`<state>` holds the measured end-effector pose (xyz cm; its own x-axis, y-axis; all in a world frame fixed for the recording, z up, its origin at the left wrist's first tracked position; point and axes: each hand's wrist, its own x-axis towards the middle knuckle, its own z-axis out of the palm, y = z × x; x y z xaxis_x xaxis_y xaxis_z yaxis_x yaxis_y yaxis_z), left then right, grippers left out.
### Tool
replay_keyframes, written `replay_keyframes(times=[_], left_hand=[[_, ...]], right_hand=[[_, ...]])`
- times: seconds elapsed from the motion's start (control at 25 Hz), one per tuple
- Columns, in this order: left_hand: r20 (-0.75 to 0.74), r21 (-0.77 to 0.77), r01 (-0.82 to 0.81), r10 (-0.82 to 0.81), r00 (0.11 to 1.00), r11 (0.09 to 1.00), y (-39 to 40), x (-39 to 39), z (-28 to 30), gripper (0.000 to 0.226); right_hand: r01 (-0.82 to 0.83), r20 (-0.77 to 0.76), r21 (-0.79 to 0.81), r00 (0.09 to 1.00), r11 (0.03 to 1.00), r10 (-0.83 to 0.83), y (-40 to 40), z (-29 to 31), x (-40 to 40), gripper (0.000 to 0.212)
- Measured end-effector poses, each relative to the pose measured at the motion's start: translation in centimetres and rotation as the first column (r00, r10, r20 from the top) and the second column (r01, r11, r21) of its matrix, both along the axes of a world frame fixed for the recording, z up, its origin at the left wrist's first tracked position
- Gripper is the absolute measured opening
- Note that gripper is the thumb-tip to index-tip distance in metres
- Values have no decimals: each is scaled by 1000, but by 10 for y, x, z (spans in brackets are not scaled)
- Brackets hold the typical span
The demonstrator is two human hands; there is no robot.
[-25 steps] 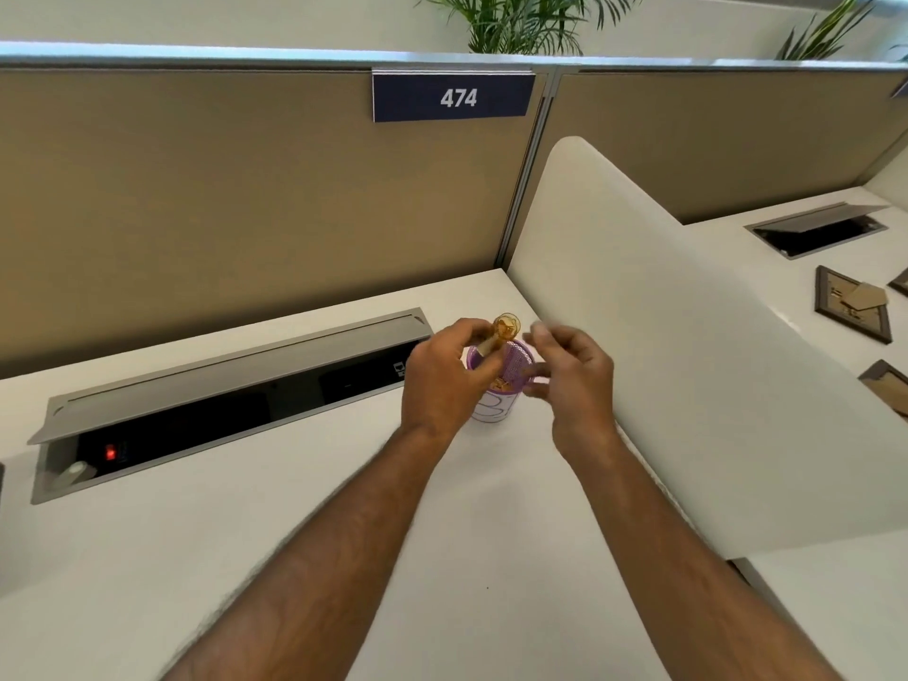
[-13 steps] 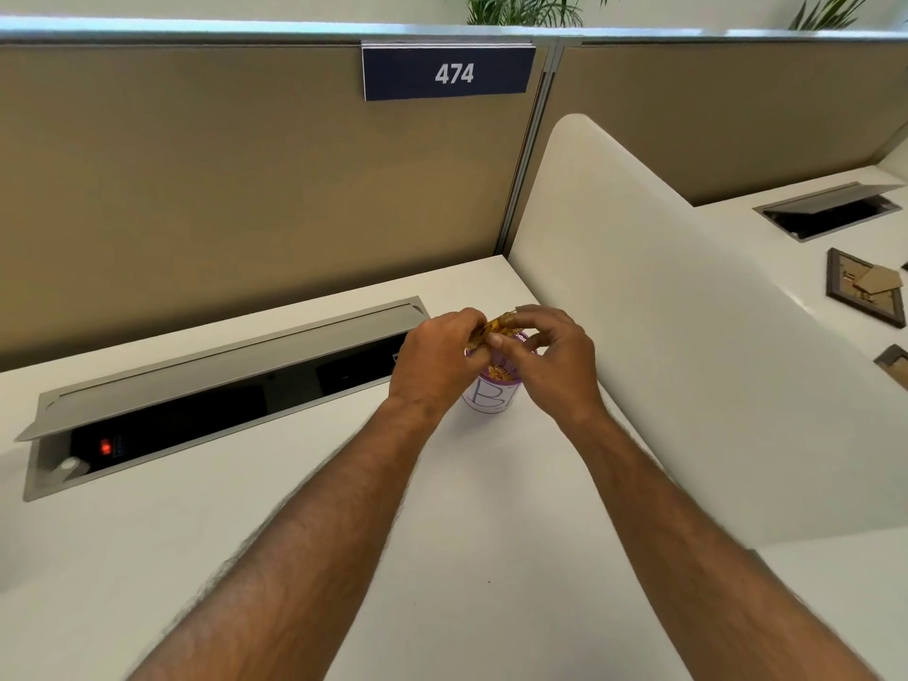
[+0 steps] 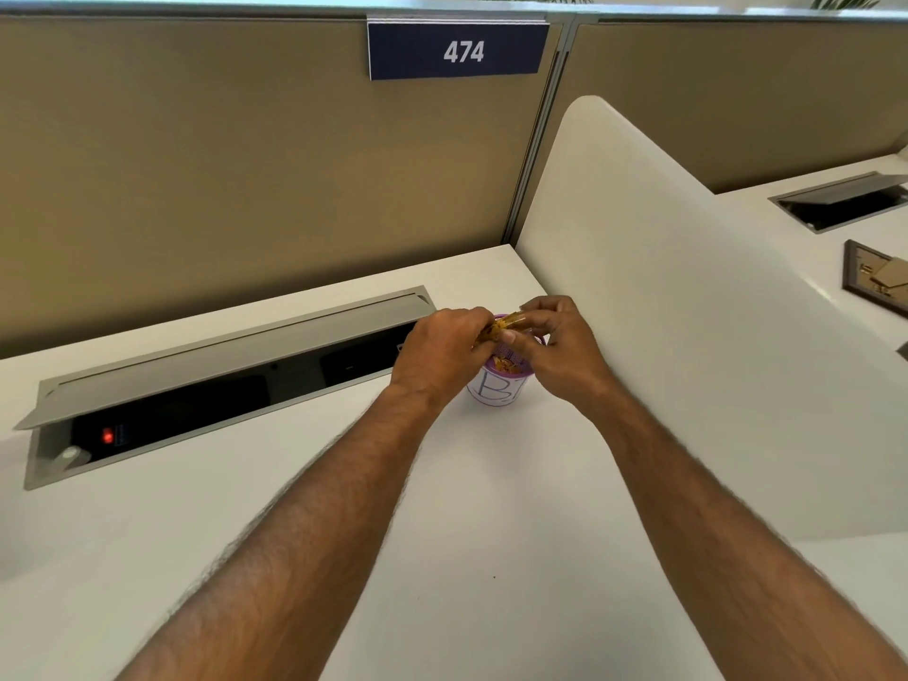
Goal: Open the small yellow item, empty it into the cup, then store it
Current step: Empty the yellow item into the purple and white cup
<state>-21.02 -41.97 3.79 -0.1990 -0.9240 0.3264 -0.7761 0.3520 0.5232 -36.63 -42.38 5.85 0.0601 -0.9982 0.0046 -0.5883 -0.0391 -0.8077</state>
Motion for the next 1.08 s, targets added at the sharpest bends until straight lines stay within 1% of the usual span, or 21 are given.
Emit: replay_keyframes(times=[0.12,0.24,0.36,0.48,0.6,0.72,0.8,0.84,0.92,1.0,1.08], left_hand=[[47,1,23,-23,999,1000,-3,0,2,19],[87,-11,52,-51,995,999,-5,3,5,17],[139,-8,79,-77,987,997,-5,5,7,15],[174,-35,89,-81,981,995,-7,10,9,13],[217,-64,102,-86,972,993,-10,14,10,14],[162,-67,84,-72,984,994,-11,17,11,19],[113,-43,64,-59,992,997,-13,18,12,23],[98,-35,57,-53,994,998,-14,19,13,25],[76,-24,57,-55,996,998,-16,17,14,30],[58,-2,65,-65,996,998,-15,9,18,37],[16,29,67,-68,998,997,-14,1,20,46]], right_hand=[[49,63,7,997,999,-50,-2,-1,-2,16],[105,129,37,986,994,-109,-4,-2,-4,20],[105,210,64,971,992,-116,-3,0,-6,20],[122,311,132,937,984,-158,-3,-2,-11,20],[138,291,154,940,978,-179,-5,-7,-15,19],[136,288,157,941,978,-177,-7,-9,-19,19],[163,257,151,946,975,-198,-8,-11,-23,14],[176,217,133,955,975,-201,-8,-13,-25,13],[162,45,51,985,985,-165,-8,-17,-25,13],[141,-114,-46,983,989,-145,-6,-18,-22,19],[158,-183,-130,967,979,-180,-5,-17,-20,21]])
